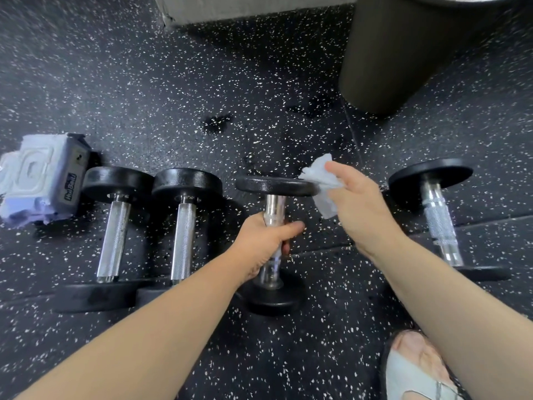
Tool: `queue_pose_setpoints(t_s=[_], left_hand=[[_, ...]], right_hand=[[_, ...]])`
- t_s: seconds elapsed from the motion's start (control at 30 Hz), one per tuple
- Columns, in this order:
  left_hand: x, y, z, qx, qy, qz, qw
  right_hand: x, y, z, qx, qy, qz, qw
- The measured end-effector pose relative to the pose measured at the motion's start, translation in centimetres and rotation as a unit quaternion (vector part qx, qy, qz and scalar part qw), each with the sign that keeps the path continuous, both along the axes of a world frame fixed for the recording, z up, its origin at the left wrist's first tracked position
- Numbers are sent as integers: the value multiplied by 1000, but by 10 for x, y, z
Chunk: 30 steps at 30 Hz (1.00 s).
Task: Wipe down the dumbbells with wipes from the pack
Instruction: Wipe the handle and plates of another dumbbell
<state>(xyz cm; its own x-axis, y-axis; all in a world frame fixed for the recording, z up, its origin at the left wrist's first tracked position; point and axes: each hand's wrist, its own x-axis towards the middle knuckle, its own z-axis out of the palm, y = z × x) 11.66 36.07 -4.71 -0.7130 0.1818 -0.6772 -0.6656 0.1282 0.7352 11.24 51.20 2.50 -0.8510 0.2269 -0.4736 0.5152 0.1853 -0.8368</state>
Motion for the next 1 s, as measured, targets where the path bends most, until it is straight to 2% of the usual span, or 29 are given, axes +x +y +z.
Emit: queue_pose_setpoints(t_s=[0.17,0.3,0.37,0.43,0.5,0.53,0.63,0.7,0.77,0.87,1.0], left_hand=[[-2,1,0,-5,7,-5,1000],[1,1,0,-14,6,2,1000],[3,3,1,-19,2,8,1000],[4,2,1,-26,-2,19,999],[3,1,2,-20,-4,35,999],[3,0,3,-20,-4,39,999],[4,0,3,-42,3,40,998],[4,2,7,-47,4,48,998],[5,3,11,-52,1,54,997],[6,3,13,-60,13,56,997],[6,1,5,-58,52,73,994]], right_hand=[[16,-28,8,-112,15,-29,993],[21,-40,2,-87,38,-60,994],[12,-39,-1,-85,19,-89,992],[-4,-30,-6,-157,-38,-126,979],[-16,-24,-7,-256,-85,-164,949],[-17,-24,-8,-262,-89,-171,946],[-10,-33,-13,-194,-48,-138,970],[5,-43,-6,-108,15,-71,991],[19,-53,-1,-20,92,12,996],[28,-65,-10,131,212,92,964],[18,-75,-25,271,335,164,887]])
